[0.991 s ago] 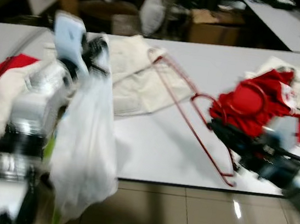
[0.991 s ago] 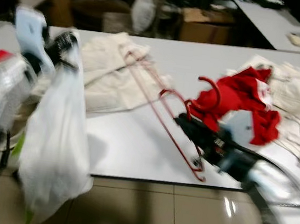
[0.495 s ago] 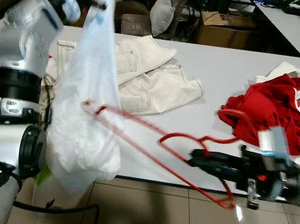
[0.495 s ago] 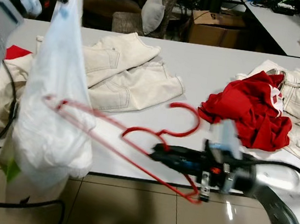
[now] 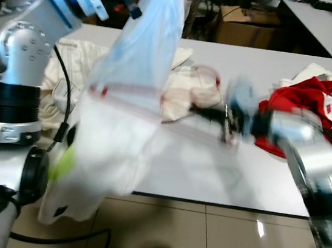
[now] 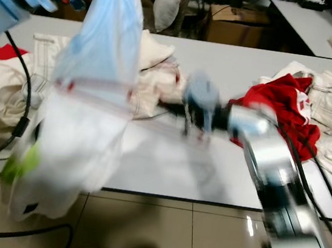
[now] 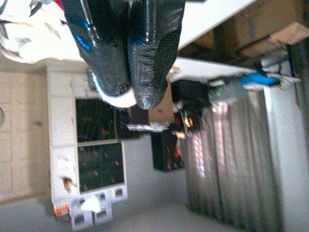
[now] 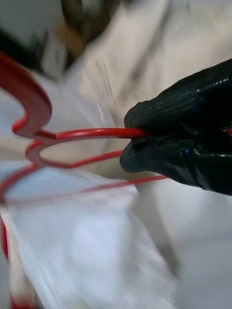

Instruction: Hang hanger

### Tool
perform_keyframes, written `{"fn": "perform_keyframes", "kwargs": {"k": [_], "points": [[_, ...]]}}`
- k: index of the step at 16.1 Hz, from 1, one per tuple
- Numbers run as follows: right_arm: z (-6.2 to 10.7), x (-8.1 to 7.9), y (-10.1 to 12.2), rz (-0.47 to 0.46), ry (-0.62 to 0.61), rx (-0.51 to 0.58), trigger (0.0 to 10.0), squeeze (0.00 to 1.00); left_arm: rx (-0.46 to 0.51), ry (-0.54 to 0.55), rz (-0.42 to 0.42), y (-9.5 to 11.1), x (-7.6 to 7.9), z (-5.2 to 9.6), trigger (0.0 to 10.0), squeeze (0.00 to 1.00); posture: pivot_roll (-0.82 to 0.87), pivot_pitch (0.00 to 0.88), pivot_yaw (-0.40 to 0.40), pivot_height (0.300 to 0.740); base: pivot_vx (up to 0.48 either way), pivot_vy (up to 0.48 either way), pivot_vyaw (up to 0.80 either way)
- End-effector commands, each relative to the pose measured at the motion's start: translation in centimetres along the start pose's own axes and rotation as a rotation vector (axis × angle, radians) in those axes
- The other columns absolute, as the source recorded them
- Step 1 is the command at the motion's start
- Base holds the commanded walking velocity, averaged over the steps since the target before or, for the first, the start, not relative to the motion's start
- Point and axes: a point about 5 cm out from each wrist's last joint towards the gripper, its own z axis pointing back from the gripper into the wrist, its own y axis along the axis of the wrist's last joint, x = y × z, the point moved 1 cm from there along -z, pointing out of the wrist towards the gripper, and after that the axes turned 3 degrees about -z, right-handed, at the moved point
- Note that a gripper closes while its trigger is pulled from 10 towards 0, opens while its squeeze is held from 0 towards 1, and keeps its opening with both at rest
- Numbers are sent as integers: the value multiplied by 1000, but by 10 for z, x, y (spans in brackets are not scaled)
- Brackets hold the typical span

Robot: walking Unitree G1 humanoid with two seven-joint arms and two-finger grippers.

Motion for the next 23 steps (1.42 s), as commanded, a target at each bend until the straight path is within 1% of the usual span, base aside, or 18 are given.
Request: {"fn": "perform_keyframes", "kwargs": {"k": [1,2,3,4,6,7,8,10,12,13,14,15,18,19,20,21,22,23], "points": [[-1,27,32,56,-176,130,10000,0,128,27,-67,34,-5,8,1176,0,3,0,2,740,0,0,0],[-1,47,72,78,-310,319,10000,0,254,98,-114,63,-15,21,353,0,11,0,-8,740,0,0,0],[0,52,81,80,-343,370,10000,0,286,118,-124,70,-18,25,353,0,13,0,-10,740,0,0,0],[4,63,101,74,-427,497,10000,0,368,182,-136,86,-25,35,0,0,15,0,-14,740,0,0,0],[3,67,107,125,-472,543,10000,0,409,251,-153,91,-31,47,0,0,18,0,-18,740,0,0,0],[-6,65,97,105,-445,512,10000,0,383,292,-138,83,-35,50,0,0,18,0,-20,740,0,0,0],[-19,54,79,92,-365,448,10000,0,264,379,-139,62,-44,53,0,0,17,0,-18,740,0,0,0],[-39,21,31,69,-155,295,10000,0,-140,580,-240,-16,-64,62,0,0,11,0,-13,740,0,0,0],[-42,-4,-5,37,-36,205,10000,0,-372,673,-237,-79,-66,80,0,0,7,0,-7,740,0,0,0],[-37,-29,-30,21,90,144,10000,0,-617,668,-351,-124,-60,101,0,0,-2,1,4,740,0,0,0],[-35,-34,-33,21,115,135,10000,0,-653,663,-363,-131,-58,105,0,0,-8,3,11,740,0,0,0],[-22,-49,-41,11,198,123,10000,0,-731,697,-382,-141,-58,122,0,0,-20,5,24,740,0,0,0],[15,-70,-42,-9,311,107,10000,0,-860,749,-482,-139,-68,154,0,0,-35,4,46,740,0,0,0],[34,-78,-36,-23,340,107,10000,0,-942,717,-572,-137,-72,167,0,0,-40,3,50,740,0,0,0],[46,-83,-31,-27,346,109,10000,0,-1044,579,-624,-142,-68,176,0,0,-46,1,56,740,0,0,0],[55,-84,-26,-27,337,105,10000,0,-1123,438,-584,-150,-59,184,4588,0,-47,0,60,740,0,0,0],[62,-81,-20,-22,315,101,10000,0,-1148,307,-486,-154,-48,187,10000,0,-48,0,61,740,0,0,0],[68,-79,-13,-28,285,117,10000,0,-1141,175,-422,-152,-37,188,10000,1000,-48,0,60,740,0,0,0]]}}
